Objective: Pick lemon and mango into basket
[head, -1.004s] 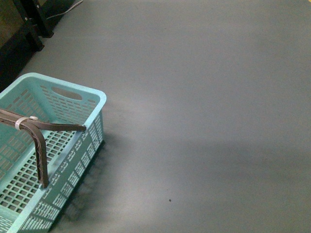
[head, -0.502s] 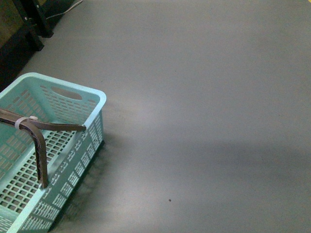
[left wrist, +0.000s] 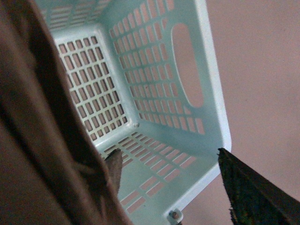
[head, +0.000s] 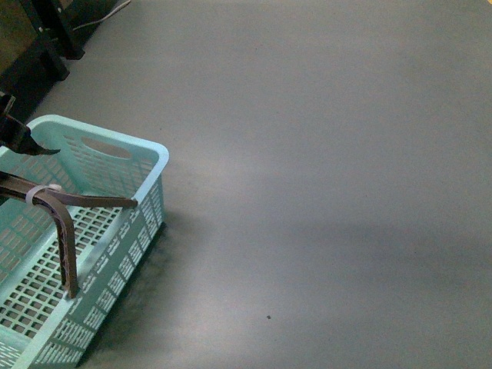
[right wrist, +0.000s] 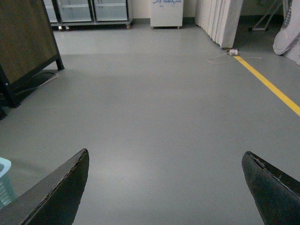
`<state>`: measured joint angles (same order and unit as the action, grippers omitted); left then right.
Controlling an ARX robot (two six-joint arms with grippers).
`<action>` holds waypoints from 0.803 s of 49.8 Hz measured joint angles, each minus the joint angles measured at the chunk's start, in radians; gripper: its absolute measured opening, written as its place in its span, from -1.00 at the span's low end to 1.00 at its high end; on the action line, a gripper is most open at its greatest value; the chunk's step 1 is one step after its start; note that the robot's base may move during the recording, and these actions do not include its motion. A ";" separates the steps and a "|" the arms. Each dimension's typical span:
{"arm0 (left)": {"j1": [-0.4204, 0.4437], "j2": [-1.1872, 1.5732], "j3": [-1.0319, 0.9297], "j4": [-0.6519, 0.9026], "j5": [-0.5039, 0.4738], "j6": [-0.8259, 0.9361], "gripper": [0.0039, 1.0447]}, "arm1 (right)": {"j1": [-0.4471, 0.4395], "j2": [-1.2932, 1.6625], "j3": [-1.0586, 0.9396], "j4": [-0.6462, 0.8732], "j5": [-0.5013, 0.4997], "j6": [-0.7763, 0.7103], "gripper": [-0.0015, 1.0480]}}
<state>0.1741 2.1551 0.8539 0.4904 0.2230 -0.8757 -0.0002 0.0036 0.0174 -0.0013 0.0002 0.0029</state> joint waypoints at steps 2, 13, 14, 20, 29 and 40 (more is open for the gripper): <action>-0.005 0.006 0.003 0.000 -0.010 -0.025 -0.04 | 0.000 0.000 0.000 0.000 0.000 0.000 0.83; -0.006 -0.031 -0.055 0.037 0.004 -0.136 -0.45 | 0.000 0.000 0.000 0.000 0.000 0.000 0.83; -0.005 -0.043 -0.069 0.037 0.002 -0.143 -0.45 | 0.000 0.000 0.000 0.000 0.000 0.000 0.83; 0.022 -0.150 -0.154 0.013 0.010 -0.200 -0.45 | 0.000 0.000 0.000 0.000 0.000 0.000 0.83; 0.072 -0.394 -0.254 -0.075 0.021 -0.268 -0.45 | 0.000 0.000 0.000 0.000 0.000 0.000 0.83; 0.152 -0.766 -0.289 -0.301 0.072 -0.317 -0.45 | 0.000 0.000 0.000 0.000 0.000 0.000 0.83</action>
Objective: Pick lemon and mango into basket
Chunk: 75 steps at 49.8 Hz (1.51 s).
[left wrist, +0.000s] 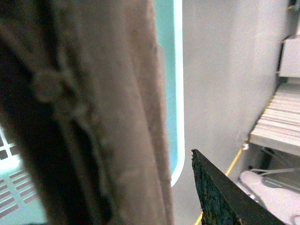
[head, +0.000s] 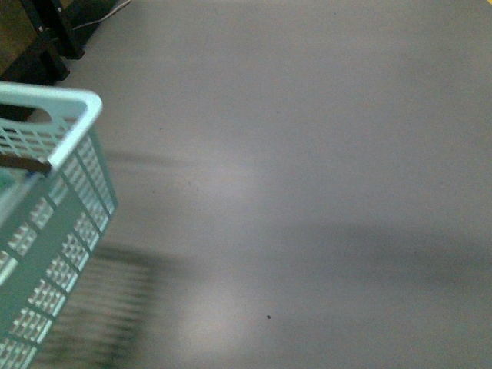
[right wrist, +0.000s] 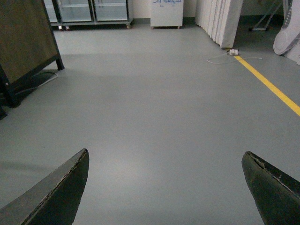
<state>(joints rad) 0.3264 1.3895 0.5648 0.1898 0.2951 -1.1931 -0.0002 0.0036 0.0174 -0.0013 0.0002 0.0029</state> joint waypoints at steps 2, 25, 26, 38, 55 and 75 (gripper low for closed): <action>0.014 -0.072 0.000 -0.044 0.015 -0.008 -0.45 | 0.000 0.000 0.000 0.000 0.000 0.000 0.83; 0.035 -0.541 0.201 -0.396 0.098 -0.109 -0.45 | 0.000 0.000 0.000 0.000 0.000 0.000 0.83; 0.032 -0.548 0.207 -0.402 0.095 -0.111 -0.45 | 0.000 0.000 0.000 0.000 0.000 0.000 0.83; 0.020 -0.567 0.221 -0.414 0.094 -0.111 -0.45 | 0.000 0.000 0.000 0.000 0.000 0.000 0.83; 0.020 -0.567 0.221 -0.417 0.091 -0.113 -0.45 | 0.000 0.000 0.000 0.000 0.000 0.000 0.83; 0.020 -0.567 0.221 -0.418 0.090 -0.113 -0.46 | 0.000 0.000 0.000 0.000 0.001 0.000 0.83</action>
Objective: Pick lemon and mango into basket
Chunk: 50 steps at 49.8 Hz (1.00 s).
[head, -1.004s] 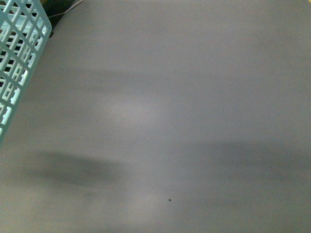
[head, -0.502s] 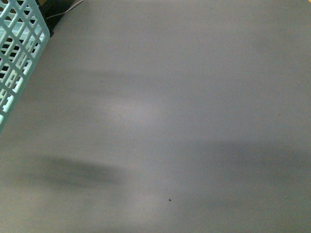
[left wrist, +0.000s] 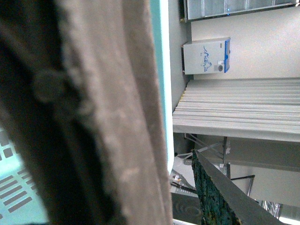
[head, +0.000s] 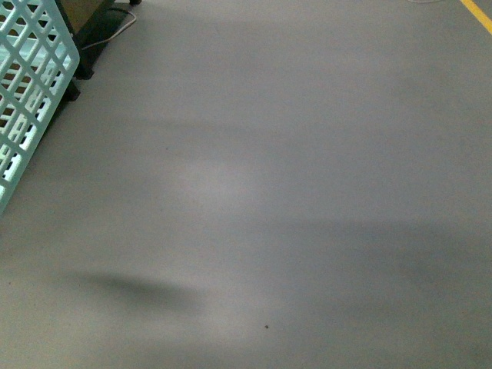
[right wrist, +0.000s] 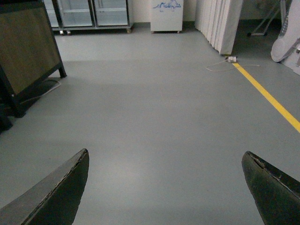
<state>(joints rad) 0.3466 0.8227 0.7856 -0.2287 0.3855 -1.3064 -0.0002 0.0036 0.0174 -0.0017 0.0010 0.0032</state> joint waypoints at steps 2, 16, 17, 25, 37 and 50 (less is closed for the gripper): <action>0.000 0.000 0.000 0.000 0.001 0.000 -0.46 | 0.000 0.000 0.000 0.000 -0.001 0.000 0.83; 0.000 0.000 0.000 0.000 0.002 0.000 -0.46 | 0.000 0.000 0.000 0.000 -0.001 0.000 0.83; 0.000 0.000 0.000 0.000 0.001 -0.001 -0.46 | 0.000 0.000 0.000 0.000 0.000 0.000 0.83; 0.000 0.000 0.000 0.000 0.000 -0.001 -0.46 | 0.000 0.000 0.000 0.000 0.000 0.000 0.83; 0.000 0.000 0.001 0.000 0.001 0.000 -0.46 | 0.000 0.000 0.000 0.000 -0.001 0.000 0.83; 0.000 0.000 0.001 0.000 0.000 -0.001 -0.46 | 0.000 0.000 0.000 0.000 0.000 0.000 0.83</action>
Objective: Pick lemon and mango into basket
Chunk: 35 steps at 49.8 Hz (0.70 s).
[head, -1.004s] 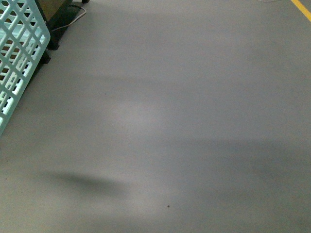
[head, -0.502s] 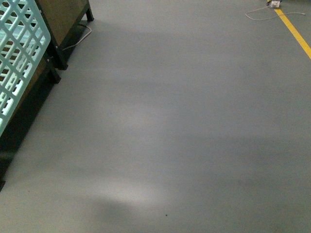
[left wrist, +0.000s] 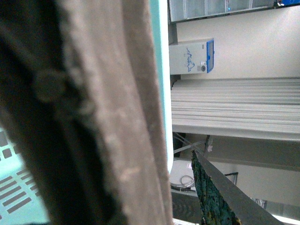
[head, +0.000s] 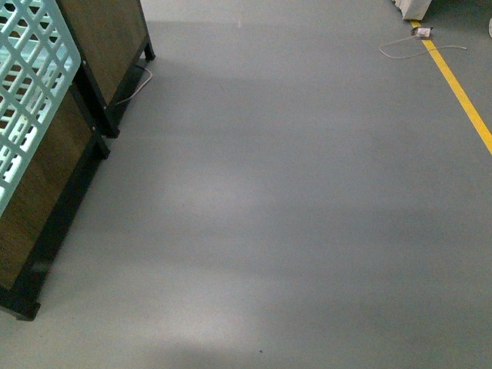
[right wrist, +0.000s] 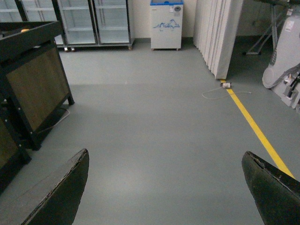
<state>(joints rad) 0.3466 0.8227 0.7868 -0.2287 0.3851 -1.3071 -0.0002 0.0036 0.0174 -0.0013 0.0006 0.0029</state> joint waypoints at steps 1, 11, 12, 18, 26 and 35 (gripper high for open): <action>0.000 0.000 0.000 0.000 0.000 0.001 -0.46 | 0.000 0.000 0.000 0.000 0.000 0.000 0.83; 0.000 0.000 0.000 0.000 0.000 0.000 -0.46 | 0.000 0.000 0.000 0.000 0.000 0.000 0.83; 0.000 0.000 0.000 0.000 0.002 0.000 -0.46 | 0.000 0.000 0.000 0.000 0.000 0.000 0.83; 0.000 0.000 0.000 0.000 0.001 0.000 -0.46 | 0.000 0.000 0.000 0.000 0.000 0.000 0.83; 0.000 0.000 0.000 0.000 0.001 0.000 -0.46 | 0.000 0.000 0.000 0.000 0.000 0.000 0.83; 0.000 0.000 0.000 0.000 0.001 0.000 -0.46 | 0.000 0.000 0.000 0.000 0.000 0.000 0.83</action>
<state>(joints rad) 0.3462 0.8227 0.7872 -0.2287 0.3859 -1.3067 -0.0002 0.0036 0.0174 -0.0010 0.0010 0.0029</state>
